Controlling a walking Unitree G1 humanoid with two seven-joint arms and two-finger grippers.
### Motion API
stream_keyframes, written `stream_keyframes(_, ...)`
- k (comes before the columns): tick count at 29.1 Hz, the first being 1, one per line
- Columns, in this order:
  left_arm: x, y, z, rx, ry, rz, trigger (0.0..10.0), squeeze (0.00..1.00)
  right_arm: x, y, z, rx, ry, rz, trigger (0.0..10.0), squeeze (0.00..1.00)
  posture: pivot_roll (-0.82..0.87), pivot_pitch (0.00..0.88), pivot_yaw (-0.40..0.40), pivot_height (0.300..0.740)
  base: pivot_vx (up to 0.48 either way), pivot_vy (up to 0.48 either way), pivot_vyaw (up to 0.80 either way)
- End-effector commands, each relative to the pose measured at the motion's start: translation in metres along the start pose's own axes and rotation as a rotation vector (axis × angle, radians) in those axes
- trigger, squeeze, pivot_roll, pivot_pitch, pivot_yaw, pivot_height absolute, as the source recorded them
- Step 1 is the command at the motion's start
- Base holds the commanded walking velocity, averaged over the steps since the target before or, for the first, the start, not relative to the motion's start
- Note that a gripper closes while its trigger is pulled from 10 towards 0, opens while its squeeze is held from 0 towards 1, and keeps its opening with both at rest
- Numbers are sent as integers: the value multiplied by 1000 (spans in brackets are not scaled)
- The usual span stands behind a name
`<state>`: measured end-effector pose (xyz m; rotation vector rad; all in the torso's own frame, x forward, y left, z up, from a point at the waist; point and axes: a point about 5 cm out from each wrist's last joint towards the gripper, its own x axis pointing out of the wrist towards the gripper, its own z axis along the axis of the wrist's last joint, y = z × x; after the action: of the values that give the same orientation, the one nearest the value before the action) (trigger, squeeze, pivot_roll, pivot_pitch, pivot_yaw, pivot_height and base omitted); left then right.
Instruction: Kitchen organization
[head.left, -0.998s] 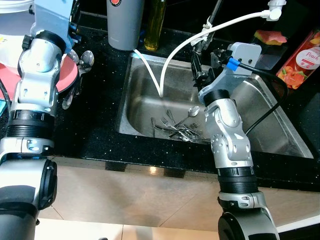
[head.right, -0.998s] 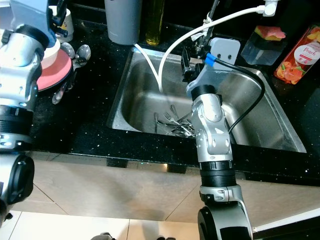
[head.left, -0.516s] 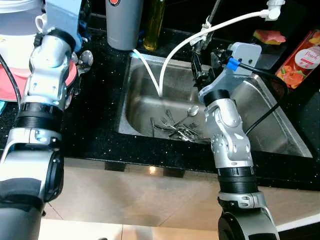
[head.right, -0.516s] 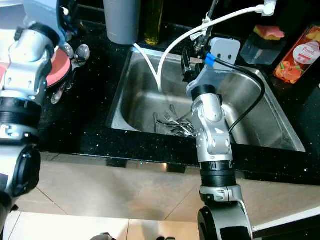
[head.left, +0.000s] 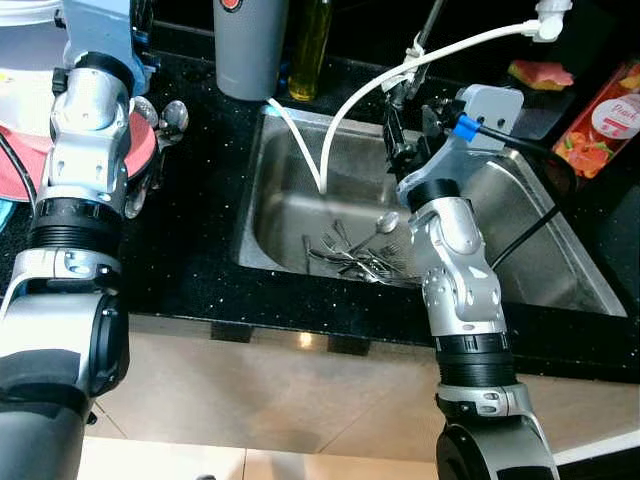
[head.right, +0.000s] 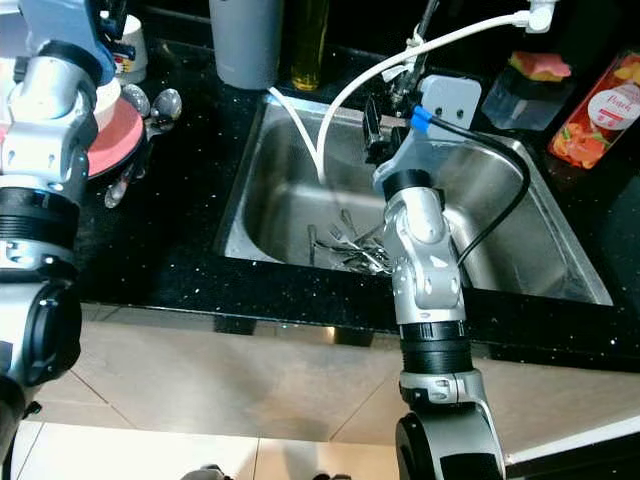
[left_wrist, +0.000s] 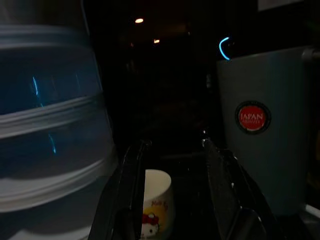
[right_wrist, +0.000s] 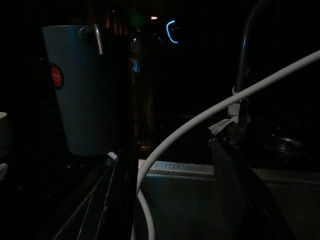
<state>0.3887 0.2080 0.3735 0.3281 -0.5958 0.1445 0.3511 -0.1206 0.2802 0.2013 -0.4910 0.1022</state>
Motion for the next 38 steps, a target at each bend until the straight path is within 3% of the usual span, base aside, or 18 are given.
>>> stream_keyframes(1, -1, -14, -1, 2, -10, -39, 10000, 0, -2, -5, 1, -9, 0, -15, 10000, 0, 295, 99, -148, 740, 0, 0, 0)
stream_keyframes(3, -2, -15, -3, 53, -5, -37, 10000, 0, -2, -5, 1, -8, 1, -16, 10000, 0, 296, 98, -149, 740, 0, 0, 0)
stream_keyframes(14, -5, -16, -8, 52, 5, -76, 10000, 0, -2, -3, 0, -5, 1, -13, 10000, 0, 298, 96, -151, 740, 0, 0, 0)
stream_keyframes(21, -4, -16, -22, 29, 140, -8, 10000, 0, -2, -4, 0, -9, 2, -12, 10000, 0, 288, 96, -152, 740, 0, 0, 0)
stream_keyframes(28, -3, -12, -14, 84, 73, 14, 10000, 0, -2, -3, 1, -10, 1, -6, 10000, 0, 293, 88, -152, 740, 0, 0, 0)
stream_keyframes(35, -5, -15, -18, 90, 106, -14, 10000, 0, -1, -3, 1, -9, -4, -7, 10000, 0, 296, 82, -148, 740, 0, 0, 0)
stream_keyframes(38, -6, -21, -18, 187, 84, -67, 10000, 0, -1, -4, 2, -10, -7, -9, 10000, 0, 292, 77, -144, 740, 0, 0, 0)
